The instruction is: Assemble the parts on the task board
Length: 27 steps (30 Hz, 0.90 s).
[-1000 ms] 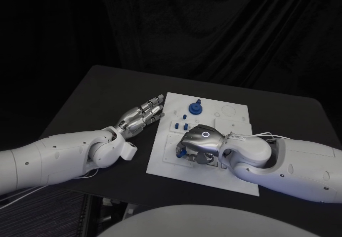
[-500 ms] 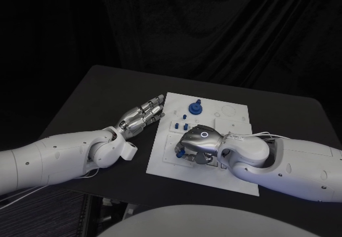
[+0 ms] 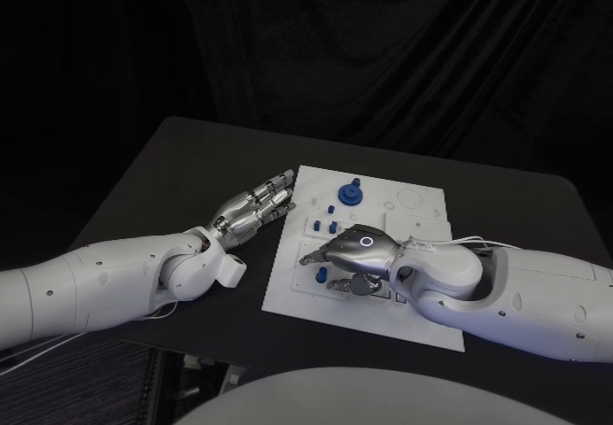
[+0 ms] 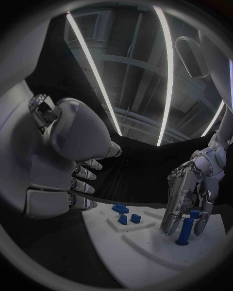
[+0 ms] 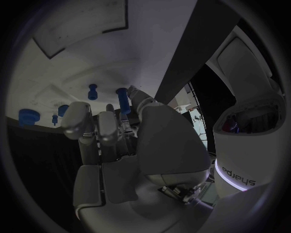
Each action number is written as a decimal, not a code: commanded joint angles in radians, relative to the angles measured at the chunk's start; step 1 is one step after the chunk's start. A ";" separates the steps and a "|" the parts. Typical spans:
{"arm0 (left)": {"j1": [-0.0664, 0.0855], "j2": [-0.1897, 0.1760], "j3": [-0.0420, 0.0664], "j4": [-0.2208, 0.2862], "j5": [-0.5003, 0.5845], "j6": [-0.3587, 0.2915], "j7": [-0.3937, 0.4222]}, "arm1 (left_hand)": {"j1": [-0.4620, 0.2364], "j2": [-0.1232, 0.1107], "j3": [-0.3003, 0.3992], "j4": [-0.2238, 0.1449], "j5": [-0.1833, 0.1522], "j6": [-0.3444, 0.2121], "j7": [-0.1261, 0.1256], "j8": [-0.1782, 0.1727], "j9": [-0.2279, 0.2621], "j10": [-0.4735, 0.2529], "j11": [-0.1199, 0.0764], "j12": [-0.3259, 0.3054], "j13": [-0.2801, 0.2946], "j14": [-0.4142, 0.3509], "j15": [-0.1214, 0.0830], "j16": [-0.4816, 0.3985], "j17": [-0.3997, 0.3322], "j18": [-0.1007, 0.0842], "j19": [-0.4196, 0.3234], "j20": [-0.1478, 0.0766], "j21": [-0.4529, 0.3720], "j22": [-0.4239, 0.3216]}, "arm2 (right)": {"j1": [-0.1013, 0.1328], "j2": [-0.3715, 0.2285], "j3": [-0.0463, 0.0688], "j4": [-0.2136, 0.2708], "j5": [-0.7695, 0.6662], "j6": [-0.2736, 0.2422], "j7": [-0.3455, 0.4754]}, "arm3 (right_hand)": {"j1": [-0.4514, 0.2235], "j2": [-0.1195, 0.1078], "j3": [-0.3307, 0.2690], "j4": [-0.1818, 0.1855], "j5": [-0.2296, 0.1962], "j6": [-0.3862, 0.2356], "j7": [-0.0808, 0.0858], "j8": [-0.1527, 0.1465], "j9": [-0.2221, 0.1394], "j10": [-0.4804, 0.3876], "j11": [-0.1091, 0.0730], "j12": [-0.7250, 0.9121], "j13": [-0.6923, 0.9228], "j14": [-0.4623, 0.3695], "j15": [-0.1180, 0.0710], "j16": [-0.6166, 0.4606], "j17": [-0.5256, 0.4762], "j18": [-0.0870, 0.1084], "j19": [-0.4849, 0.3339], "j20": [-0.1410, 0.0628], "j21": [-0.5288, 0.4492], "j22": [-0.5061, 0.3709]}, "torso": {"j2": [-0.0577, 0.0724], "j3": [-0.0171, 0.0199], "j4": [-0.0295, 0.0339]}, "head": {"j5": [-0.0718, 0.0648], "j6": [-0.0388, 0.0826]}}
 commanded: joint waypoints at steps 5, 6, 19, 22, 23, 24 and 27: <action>-0.002 0.000 0.001 0.002 0.004 0.011 0.081 | 0.011 -0.001 -0.001 -0.006 0.007 -0.003 0.006 -0.004 0.001 -0.001 0.005 0.000 0.001 0.000 0.006 -0.004 -0.001 0.005 0.001 0.006 0.006 0.000 | 0.000 -0.044 0.001 0.029 0.012 -0.079 -0.019 | 0.086 -0.029 -0.085 0.119 -0.003 -0.099 -0.014 -0.006 -0.048 -0.158 0.014 0.046 0.002 -0.051 0.004 -0.021 -0.048 0.024 -0.044 0.006 -0.079 0.105 | 0.000 0.0000 0.0004 | -0.008 0.000; -0.002 -0.001 0.001 0.002 0.004 0.010 0.082 | 0.011 -0.001 -0.001 -0.006 0.007 -0.003 0.006 -0.004 0.001 -0.001 0.005 0.000 0.001 0.000 0.006 -0.004 -0.001 0.005 0.001 0.006 0.006 0.000 | 0.003 -0.057 0.001 0.038 0.017 -0.101 -0.016 | 0.108 -0.037 -0.093 0.151 -0.003 -0.099 -0.014 -0.006 -0.052 -0.169 0.014 0.067 0.005 -0.053 0.006 -0.019 -0.048 0.025 -0.045 0.005 -0.084 0.105 | 0.000 0.0000 0.0006 | -0.009 0.000; -0.002 -0.006 0.001 0.003 0.004 0.002 0.083 | 0.012 -0.001 -0.001 -0.006 0.007 0.000 0.006 -0.004 0.001 0.000 0.005 0.001 0.002 0.000 0.006 -0.004 -0.001 0.004 0.002 0.006 0.006 0.001 | 0.154 -0.300 0.001 0.183 0.200 -0.248 0.024 | 0.163 0.035 -0.069 0.135 0.088 0.211 0.116 0.088 -0.004 -0.019 -0.020 0.309 0.069 -0.005 -0.003 0.034 0.014 0.007 0.014 0.000 0.021 0.131 | -0.002 0.0001 -0.0002 | -0.061 0.000; -0.002 -0.004 0.001 0.003 0.004 0.001 0.084 | 0.012 -0.001 -0.001 -0.006 0.007 0.000 0.006 -0.004 0.001 0.000 0.005 0.001 0.002 0.000 0.006 -0.004 -0.001 0.004 0.002 0.006 0.006 0.001 | 0.165 -0.356 0.000 0.198 0.221 -0.227 0.013 | 0.146 0.038 -0.071 0.117 0.083 0.258 0.105 0.103 0.005 0.129 -0.063 0.505 0.176 -0.018 -0.030 0.008 -0.025 0.013 0.002 -0.021 -0.003 0.124 | 0.000 0.0004 -0.0020 | -0.086 0.000; -0.002 -0.004 0.001 0.003 0.004 0.001 0.084 | 0.012 -0.001 -0.001 -0.006 0.007 0.000 0.006 -0.004 0.001 0.000 0.005 0.001 0.002 0.000 0.006 -0.004 -0.001 0.004 0.002 0.006 0.006 0.001 | 0.165 -0.376 0.000 0.202 0.226 -0.213 -0.001 | 0.125 0.043 -0.079 0.113 0.071 0.308 0.084 0.122 0.020 0.138 -0.089 0.698 0.309 -0.035 -0.058 -0.029 -0.075 0.014 -0.017 -0.037 -0.048 0.111 | 0.000 0.0002 -0.0022 | -0.095 0.000; -0.002 -0.004 0.001 0.002 0.004 0.002 0.084 | 0.012 -0.001 -0.001 -0.006 0.007 0.000 0.006 -0.004 0.001 0.000 0.005 0.001 0.002 0.000 0.006 -0.004 -0.001 0.004 0.002 0.006 0.006 0.001 | 0.164 -0.391 0.000 0.204 0.229 -0.203 -0.015 | 0.109 0.051 -0.082 0.119 0.066 0.325 0.072 0.126 0.026 0.128 -0.096 0.811 0.393 -0.034 -0.066 -0.040 -0.085 0.022 -0.019 -0.048 -0.060 0.107 | 0.000 0.0002 -0.0022 | -0.101 0.000; -0.002 -0.003 0.001 0.000 0.004 0.002 0.085 | 0.012 -0.001 -0.001 -0.006 0.007 -0.001 0.007 -0.004 0.001 0.000 0.005 0.001 0.002 0.000 0.006 -0.004 -0.001 0.004 0.002 0.006 0.006 0.000 | 0.155 -0.437 -0.001 0.208 0.244 -0.173 -0.067 | 0.035 0.055 -0.104 0.146 0.054 0.383 0.060 0.143 0.056 0.522 -0.107 1.301 1.150 0.100 -0.066 0.136 0.227 -0.017 0.074 -0.057 0.130 0.161 | -0.001 -0.0008 -0.0008 | -0.125 0.000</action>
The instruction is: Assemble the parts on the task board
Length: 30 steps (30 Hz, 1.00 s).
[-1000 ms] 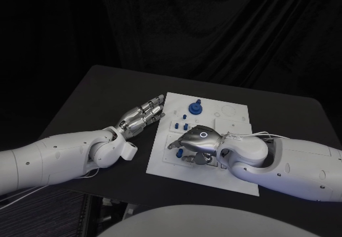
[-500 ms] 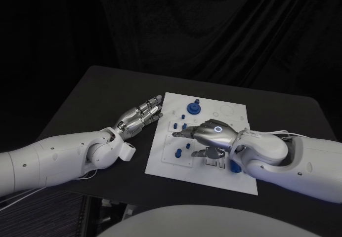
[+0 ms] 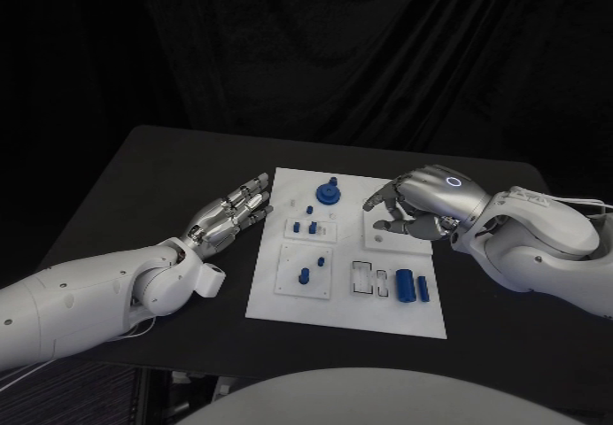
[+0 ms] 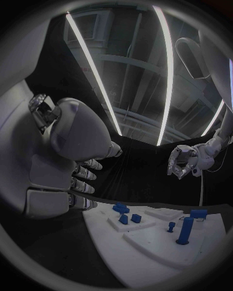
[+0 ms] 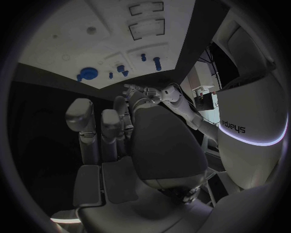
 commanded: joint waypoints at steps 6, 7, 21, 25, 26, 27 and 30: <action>-0.001 0.002 0.001 0.001 0.004 0.001 0.099 | 0.012 -0.001 -0.001 -0.006 0.003 0.005 0.007 -0.003 0.002 0.002 0.004 0.002 0.002 0.000 0.005 -0.004 -0.002 0.004 0.002 0.005 0.006 0.001 | -0.028 -0.103 -0.001 0.007 0.121 0.102 -0.203 | -0.253 0.043 -0.067 0.052 -0.010 0.076 -0.020 0.032 0.076 0.467 -0.013 0.356 0.717 0.152 -0.010 0.220 0.414 -0.064 0.128 -0.017 0.297 0.205 | -0.003 -0.0046 -0.0007 | -0.057 0.000; -0.001 0.002 0.001 0.002 0.004 -0.001 0.105 | 0.012 -0.001 -0.002 -0.005 0.003 0.008 0.008 -0.002 0.003 0.003 0.004 0.003 0.003 0.000 0.005 -0.004 -0.002 0.004 0.003 0.005 0.007 0.002 | -0.031 -0.114 -0.001 0.009 0.129 0.122 -0.232 | -0.287 0.049 -0.073 0.053 -0.011 0.074 -0.022 0.032 0.086 0.467 -0.014 0.356 0.717 0.159 -0.012 0.231 0.438 -0.069 0.138 -0.020 0.326 0.212 | -0.001 -0.0041 -0.0006 | -0.063 0.000; -0.004 -0.009 0.001 0.009 0.004 -0.021 0.136 | 0.022 -0.007 -0.011 0.024 0.004 0.040 0.010 0.002 0.006 0.027 0.001 0.025 0.009 0.000 -0.014 -0.004 -0.002 0.008 0.008 -0.010 0.011 0.006 | -0.078 -0.169 -0.002 0.059 0.129 0.273 -0.463 | -0.435 0.006 -0.039 0.055 -0.001 0.033 -0.054 0.214 0.357 0.467 -0.045 0.356 0.717 0.167 -0.040 0.240 0.460 -0.090 0.174 -0.045 0.436 0.239 | 0.000 -0.0013 -0.0016 | -0.125 0.000; -0.004 -0.011 0.001 0.009 0.004 -0.020 0.133 | 0.022 -0.007 -0.011 0.024 0.004 0.038 0.010 0.002 0.005 0.026 0.002 0.025 0.009 0.000 -0.014 -0.004 -0.002 0.008 0.009 -0.010 0.011 0.007 | -0.097 -0.171 -0.002 0.074 0.108 0.301 -0.500 | -0.473 -0.011 -0.023 0.058 -0.020 0.008 -0.068 0.285 0.464 0.467 -0.054 0.356 0.717 0.166 -0.049 0.237 0.453 -0.090 0.173 -0.055 0.439 0.239 | -0.001 -0.0007 0.0002 | -0.143 0.000; -0.004 -0.012 0.001 0.009 0.004 -0.019 0.132 | 0.022 -0.007 -0.011 0.024 0.004 0.038 0.010 0.002 0.005 0.026 0.002 0.025 0.009 0.000 -0.014 -0.004 -0.002 0.008 0.009 -0.010 0.011 0.007 | -0.102 -0.170 -0.002 0.078 0.102 0.304 -0.507 | -0.476 -0.011 -0.021 0.058 -0.022 0.008 -0.069 0.290 0.472 0.467 -0.056 0.356 0.717 0.166 -0.050 0.236 0.451 -0.090 0.173 -0.055 0.440 0.239 | -0.001 -0.0009 0.0001 | -0.145 0.000; -0.005 -0.012 0.001 0.009 0.004 -0.018 0.132 | 0.023 -0.006 -0.010 0.025 0.005 0.037 0.010 0.001 0.005 0.026 0.002 0.025 0.009 0.000 -0.013 -0.004 -0.002 0.008 0.009 -0.009 0.011 0.007 | -0.106 -0.170 -0.002 0.081 0.098 0.305 -0.512 | -0.480 -0.013 -0.019 0.058 -0.025 0.008 -0.070 0.296 0.481 0.467 -0.056 0.356 0.717 0.165 -0.050 0.235 0.449 -0.090 0.174 -0.057 0.441 0.239 | -0.001 -0.0006 -0.0002 | -0.148 0.000; -0.005 -0.014 0.001 0.009 0.004 -0.017 0.129 | 0.024 -0.006 -0.010 0.025 0.006 0.036 0.010 0.001 0.005 0.026 0.003 0.025 0.009 0.000 -0.013 -0.004 -0.002 0.008 0.009 -0.009 0.011 0.007 | -0.119 -0.166 -0.002 0.089 0.087 0.304 -0.521 | -0.491 -0.016 -0.016 0.058 -0.034 0.010 -0.073 0.306 0.499 0.467 -0.059 0.356 0.717 0.164 -0.054 0.232 0.442 -0.091 0.175 -0.059 0.444 0.240 | -0.001 -0.0008 -0.0015 | -0.155 0.000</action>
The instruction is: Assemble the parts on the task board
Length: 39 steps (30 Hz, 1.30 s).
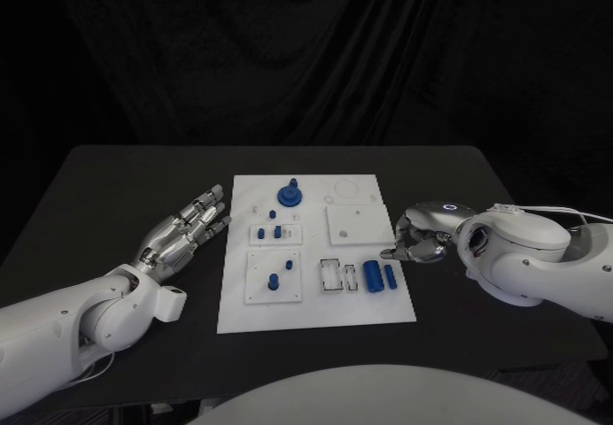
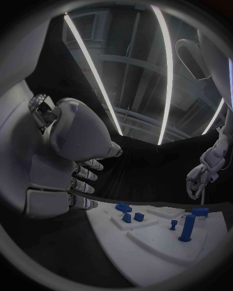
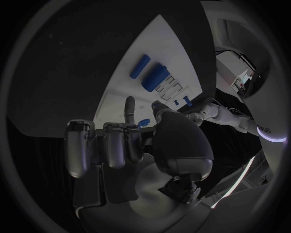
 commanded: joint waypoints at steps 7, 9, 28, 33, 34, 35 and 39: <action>-0.002 -0.004 0.001 0.005 0.004 0.002 0.123 | 0.013 0.001 0.001 0.007 0.007 0.001 0.000 0.000 0.000 -0.001 0.001 0.004 0.000 0.000 -0.004 -0.004 -0.001 0.007 0.004 -0.003 0.004 0.001 | -0.029 0.020 0.001 0.014 -0.052 0.015 -0.076 | -0.030 -0.002 0.011 0.001 -0.035 -0.007 -0.005 0.007 0.027 0.106 -0.011 0.003 0.263 0.089 -0.007 -0.007 0.185 -0.005 0.073 -0.012 0.003 0.239 | 0.001 -0.0019 0.0007 | -0.025 0.000; -0.002 -0.004 0.001 0.005 0.004 0.003 0.121 | 0.014 0.001 0.001 0.007 0.008 -0.001 0.000 0.000 -0.001 -0.001 0.001 0.004 0.000 0.000 -0.003 -0.004 -0.001 0.007 0.004 -0.002 0.004 0.001 | -0.031 0.026 0.001 0.014 -0.055 0.010 -0.077 | -0.035 -0.001 0.014 0.001 -0.047 -0.007 -0.006 0.008 0.033 0.106 -0.012 0.003 0.263 0.089 -0.008 -0.007 0.186 -0.005 0.073 -0.012 0.004 0.239 | 0.002 -0.0018 -0.0016 | -0.025 0.000; -0.002 -0.014 0.001 0.011 0.004 0.009 0.106 | 0.020 0.001 0.002 0.006 0.009 -0.006 0.000 -0.002 -0.001 -0.004 0.005 0.003 0.000 0.000 0.001 -0.004 -0.001 0.007 0.004 0.001 0.004 0.001 | -0.069 0.085 0.001 0.002 -0.151 0.013 -0.109 | -0.121 -0.005 0.012 0.004 -0.109 -0.003 -0.011 0.004 0.070 0.106 -0.017 0.003 0.263 0.087 -0.012 -0.013 0.169 -0.003 0.070 -0.016 -0.001 0.236 | 0.002 -0.0014 0.0009 | -0.024 0.000; -0.002 -0.018 0.001 0.014 0.004 0.009 0.105 | 0.020 0.001 0.002 0.006 0.009 -0.006 0.000 -0.002 -0.001 -0.004 0.005 0.003 0.000 0.000 0.001 -0.004 -0.001 0.007 0.004 0.001 0.004 0.001 | -0.081 0.095 0.001 0.000 -0.168 0.016 -0.116 | -0.136 -0.003 0.013 0.004 -0.109 -0.002 -0.011 -0.001 0.072 0.106 -0.017 0.003 0.263 0.086 -0.012 -0.014 0.167 -0.003 0.069 -0.017 -0.002 0.236 | 0.000 -0.0018 0.0009 | -0.022 0.000; -0.002 -0.018 0.001 0.015 0.004 0.009 0.104 | 0.021 0.001 0.002 0.006 0.010 -0.007 0.000 -0.002 -0.002 -0.004 0.006 0.003 0.000 0.000 0.002 -0.004 -0.001 0.006 0.005 0.002 0.004 0.001 | -0.082 0.097 0.001 0.000 -0.170 0.016 -0.118 | -0.136 -0.003 0.013 0.004 -0.109 -0.002 -0.011 -0.001 0.072 0.106 -0.017 0.003 0.263 0.086 -0.012 -0.014 0.167 -0.003 0.069 -0.017 -0.002 0.236 | 0.000 -0.0020 0.0014 | -0.023 0.000; -0.002 -0.018 0.001 0.015 0.004 0.010 0.104 | 0.021 0.001 0.002 0.006 0.010 -0.008 0.000 -0.002 -0.002 -0.004 0.006 0.003 0.000 0.000 0.002 -0.004 -0.001 0.006 0.005 0.002 0.004 0.001 | -0.083 0.100 0.001 -0.002 -0.172 0.018 -0.119 | -0.137 -0.003 0.014 0.004 -0.109 -0.001 -0.011 -0.002 0.072 0.106 -0.017 0.003 0.263 0.086 -0.012 -0.015 0.166 -0.003 0.069 -0.017 -0.002 0.236 | 0.000 -0.0019 0.0018 | -0.023 0.000; -0.002 -0.017 0.001 0.014 0.004 0.011 0.103 | 0.022 0.001 0.002 0.006 0.010 -0.008 0.001 -0.002 -0.002 -0.005 0.007 0.003 0.000 0.000 0.003 -0.004 -0.001 0.006 0.004 0.002 0.004 0.001 | -0.088 0.106 0.001 -0.008 -0.175 0.024 -0.122 | -0.146 0.000 0.015 0.004 -0.109 0.003 -0.012 -0.004 0.073 0.106 -0.017 0.003 0.263 0.085 -0.012 -0.016 0.162 -0.002 0.068 -0.017 -0.004 0.235 | 0.000 -0.0007 0.0030 | -0.023 0.000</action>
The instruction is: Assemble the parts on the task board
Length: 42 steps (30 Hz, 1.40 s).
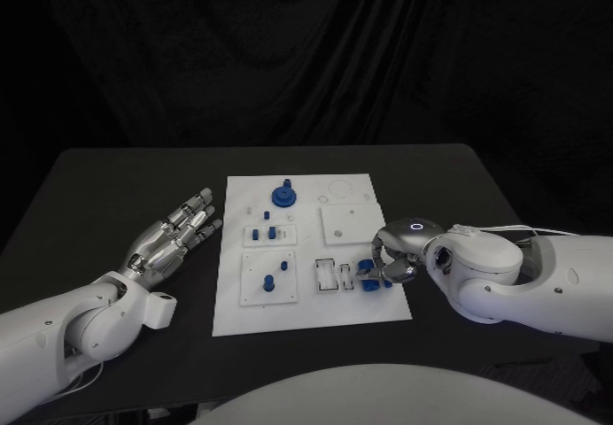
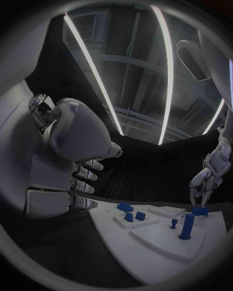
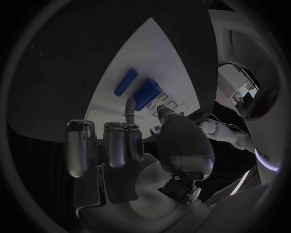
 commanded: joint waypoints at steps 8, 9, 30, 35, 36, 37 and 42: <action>-0.001 0.003 0.001 0.001 0.004 0.013 0.099 | 0.012 -0.003 0.003 0.005 0.007 -0.009 0.002 -0.002 -0.001 -0.001 0.005 0.003 0.000 0.000 0.004 -0.004 -0.001 0.006 0.004 0.004 0.004 0.000 | -0.011 0.015 0.000 -0.017 -0.028 0.013 -0.028 | -0.084 0.035 0.005 0.001 -0.003 0.016 -0.005 -0.026 0.003 0.104 -0.007 0.003 0.263 0.084 -0.007 -0.009 0.155 -0.002 0.070 -0.009 -0.006 0.235 | -0.001 -0.0006 0.0007 | 0.006 0.000; -0.001 0.003 0.001 0.001 0.004 0.014 0.098 | 0.012 -0.003 0.003 0.005 0.007 -0.009 0.002 -0.002 -0.001 -0.001 0.005 0.003 0.000 0.000 0.004 -0.004 -0.001 0.006 0.004 0.004 0.004 0.000 | -0.012 0.017 0.000 -0.019 -0.026 0.012 -0.027 | -0.092 0.039 0.005 0.001 -0.003 0.017 -0.005 -0.029 0.003 0.104 -0.007 0.003 0.263 0.084 -0.007 -0.009 0.155 -0.002 0.069 -0.009 -0.007 0.234 | -0.001 -0.0001 0.0001 | 0.007 0.000; -0.006 0.006 0.001 -0.005 0.004 0.025 0.082 | 0.021 -0.004 0.005 0.001 0.011 -0.006 0.014 -0.001 -0.001 -0.004 0.012 0.003 0.000 0.000 0.011 -0.004 -0.001 0.004 0.005 0.009 0.004 0.000 | -0.034 0.043 0.001 -0.042 -0.009 0.051 -0.030 | -0.032 0.047 0.026 -0.008 0.014 0.033 -0.004 -0.056 0.006 0.104 -0.006 0.003 0.263 0.082 -0.009 -0.015 0.141 0.000 0.066 -0.010 -0.013 0.232 | -0.001 -0.0005 0.0017 | 0.011 0.000; -0.008 0.006 0.001 -0.005 0.004 0.027 0.080 | 0.025 -0.004 0.006 -0.002 0.015 -0.002 0.021 0.000 0.000 -0.004 0.013 0.003 0.000 0.000 0.013 -0.004 -0.001 0.004 0.005 0.011 0.004 -0.001 | -0.037 0.051 0.001 -0.048 0.004 0.034 -0.017 | 0.019 0.044 0.035 -0.011 0.061 0.041 -0.004 -0.075 0.011 0.104 -0.006 0.003 0.263 0.081 -0.009 -0.016 0.138 0.000 0.066 -0.010 -0.013 0.232 | 0.000 -0.0004 0.0008 | 0.012 0.000; -0.008 0.006 0.001 -0.005 0.004 0.027 0.079 | 0.025 -0.004 0.006 -0.002 0.015 -0.002 0.021 0.000 0.000 -0.004 0.013 0.003 0.000 0.000 0.013 -0.004 -0.001 0.004 0.005 0.011 0.004 -0.001 | -0.037 0.052 0.001 -0.049 0.008 0.030 -0.014 | 0.029 0.045 0.037 -0.012 0.077 0.042 -0.004 -0.078 0.012 0.104 -0.006 0.003 0.263 0.081 -0.009 -0.017 0.136 0.000 0.066 -0.010 -0.014 0.232 | 0.000 -0.0002 0.0005 | 0.013 0.000; -0.008 0.006 0.001 -0.005 0.004 0.027 0.079 | 0.025 -0.004 0.006 -0.002 0.015 -0.002 0.021 0.000 0.000 -0.004 0.013 0.003 0.000 0.000 0.013 -0.004 -0.001 0.004 0.005 0.011 0.004 -0.001 | -0.038 0.053 0.001 -0.050 0.013 0.025 -0.010 | 0.040 0.046 0.040 -0.015 0.096 0.043 -0.004 -0.081 0.014 0.104 -0.006 0.003 0.263 0.081 -0.009 -0.017 0.136 0.000 0.066 -0.010 -0.014 0.232 | -0.001 -0.0001 0.0004 | 0.014 0.000; -0.010 0.006 0.001 -0.006 0.004 0.027 0.077 | 0.028 -0.004 0.006 -0.004 0.018 0.004 0.027 0.001 0.001 -0.004 0.012 0.003 0.000 0.000 0.013 -0.004 -0.001 0.004 0.005 0.012 0.005 0.000 | -0.038 0.054 0.001 -0.054 0.041 -0.003 0.007 | 0.122 0.049 0.070 -0.053 0.257 0.047 -0.006 -0.096 0.025 0.104 -0.008 0.003 0.263 0.080 -0.011 -0.019 0.130 0.001 0.065 -0.012 -0.015 0.231 | -0.002 0.0001 -0.0007 | 0.018 0.000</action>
